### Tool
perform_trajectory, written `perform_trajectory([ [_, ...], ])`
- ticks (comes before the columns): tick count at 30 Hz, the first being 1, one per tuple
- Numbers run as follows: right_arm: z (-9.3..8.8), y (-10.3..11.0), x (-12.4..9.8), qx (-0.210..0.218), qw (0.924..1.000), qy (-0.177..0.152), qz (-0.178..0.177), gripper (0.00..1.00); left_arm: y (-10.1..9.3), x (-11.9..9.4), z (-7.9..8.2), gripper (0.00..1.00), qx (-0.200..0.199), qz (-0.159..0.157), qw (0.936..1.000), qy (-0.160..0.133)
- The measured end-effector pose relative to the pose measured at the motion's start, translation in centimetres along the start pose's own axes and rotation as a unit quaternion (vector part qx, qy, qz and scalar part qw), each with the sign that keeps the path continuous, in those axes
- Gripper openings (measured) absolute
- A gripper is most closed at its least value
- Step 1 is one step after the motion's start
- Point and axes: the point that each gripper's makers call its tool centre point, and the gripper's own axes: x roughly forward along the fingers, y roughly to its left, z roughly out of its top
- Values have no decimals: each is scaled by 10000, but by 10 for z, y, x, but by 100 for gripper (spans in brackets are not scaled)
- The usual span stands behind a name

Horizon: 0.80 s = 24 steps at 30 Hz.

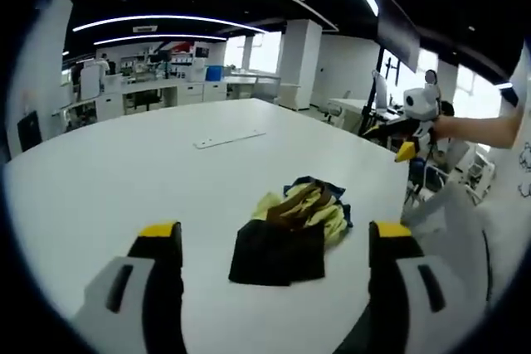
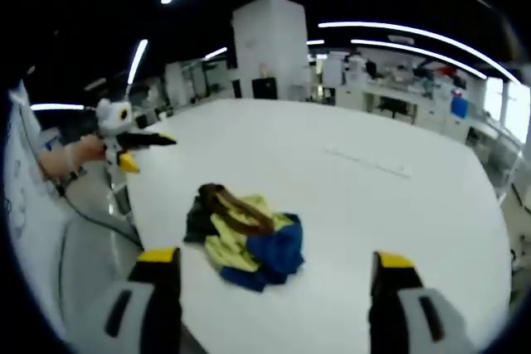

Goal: Fold the garment on the visible template until the final outline fits inside the template.

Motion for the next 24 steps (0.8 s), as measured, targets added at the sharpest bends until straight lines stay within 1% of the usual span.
perform_trajectory([
  [4, -2, 1, 2, -2, 10000, 18, -16, 95, 1, 4, -5, 89, 63, -75, 9999, 92],
  [6, -2, 2, 3, -12, 10000, 14, -40, 94, 3, 7, -5, 89, 63, -110, 9999, 74],
  [11, -7, -7, 4, -18, 9999, 64, -110, 93, 5, 13, -5, 86, 137, -163, 9997, 103],
  [13, -9, -8, 4, -8, 9999, 95, -131, 91, 8, 16, -7, 85, 225, -186, 9995, 140],
  [18, -14, -9, 5, 10, 9997, 191, -142, 88, 8, 20, -9, 80, 292, -232, 9991, 222],
  [22, -17, -12, 5, 33, 9996, 244, -154, 85, 11, 23, -7, 77, 275, -232, 9992, 179],
  [24, -17, -12, 7, 71, 9996, 254, -128, 85, 13, 23, -7, 77, 258, -215, 9993, 179],
])
